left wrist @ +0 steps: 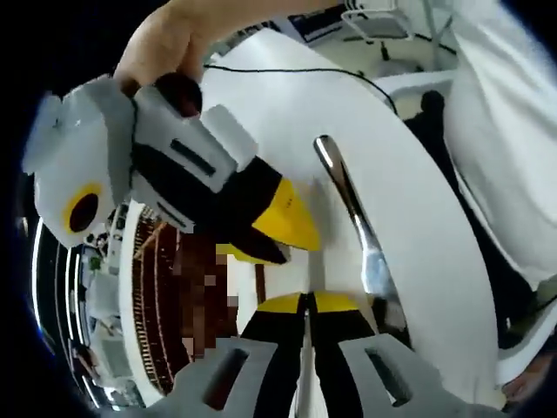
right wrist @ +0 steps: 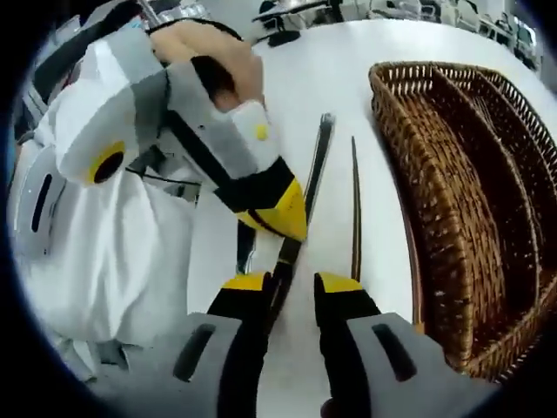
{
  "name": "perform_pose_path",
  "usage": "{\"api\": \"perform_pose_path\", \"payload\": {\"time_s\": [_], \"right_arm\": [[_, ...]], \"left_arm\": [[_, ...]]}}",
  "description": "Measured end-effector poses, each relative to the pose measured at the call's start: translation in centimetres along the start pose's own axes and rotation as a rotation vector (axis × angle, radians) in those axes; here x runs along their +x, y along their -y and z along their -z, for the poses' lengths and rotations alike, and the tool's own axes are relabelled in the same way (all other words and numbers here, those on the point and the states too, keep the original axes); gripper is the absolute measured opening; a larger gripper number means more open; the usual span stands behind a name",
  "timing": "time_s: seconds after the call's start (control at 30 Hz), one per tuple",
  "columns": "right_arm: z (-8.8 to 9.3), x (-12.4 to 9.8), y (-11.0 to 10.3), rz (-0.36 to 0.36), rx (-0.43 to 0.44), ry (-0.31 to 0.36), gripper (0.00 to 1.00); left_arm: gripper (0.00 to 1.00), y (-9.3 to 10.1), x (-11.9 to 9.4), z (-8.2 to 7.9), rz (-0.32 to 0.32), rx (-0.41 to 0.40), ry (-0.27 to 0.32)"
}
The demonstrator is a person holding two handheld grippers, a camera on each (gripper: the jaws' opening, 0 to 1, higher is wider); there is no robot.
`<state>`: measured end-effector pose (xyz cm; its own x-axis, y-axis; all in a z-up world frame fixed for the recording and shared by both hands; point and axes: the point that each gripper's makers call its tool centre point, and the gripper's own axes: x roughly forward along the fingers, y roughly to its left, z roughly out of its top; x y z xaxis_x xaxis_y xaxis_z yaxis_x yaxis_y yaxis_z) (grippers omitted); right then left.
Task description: Arrange the knives, forks, and spoons in their matching storage slots by inserting each utensil handle-first until every utensil is classified and aligned in the correct compartment
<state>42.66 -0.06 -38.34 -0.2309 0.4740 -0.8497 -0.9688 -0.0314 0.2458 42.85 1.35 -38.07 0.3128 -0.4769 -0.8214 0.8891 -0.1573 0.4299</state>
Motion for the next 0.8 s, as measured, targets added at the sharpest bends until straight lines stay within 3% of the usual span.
{"api": "perform_pose_path", "payload": {"time_s": [0.13,0.27,0.6,0.8], "right_arm": [[1.3,0.4,-0.2,0.076,-0.070,-0.072,0.17],[1.1,0.4,-0.1,0.139,-0.152,-0.056,0.14],[1.7,0.2,-0.5,0.241,-0.243,-0.083,0.03],[1.7,0.3,-0.7,0.249,-0.219,-0.064,0.02]], "left_arm": [[0.01,0.1,0.1,0.0,0.037,-0.043,-0.005],[0.01,0.0,0.2,-0.2,0.059,-0.090,-0.002],[0.01,0.4,0.1,-0.4,0.166,-0.293,0.037],[0.01,0.5,0.2,-0.5,0.169,-0.281,0.044]]}}
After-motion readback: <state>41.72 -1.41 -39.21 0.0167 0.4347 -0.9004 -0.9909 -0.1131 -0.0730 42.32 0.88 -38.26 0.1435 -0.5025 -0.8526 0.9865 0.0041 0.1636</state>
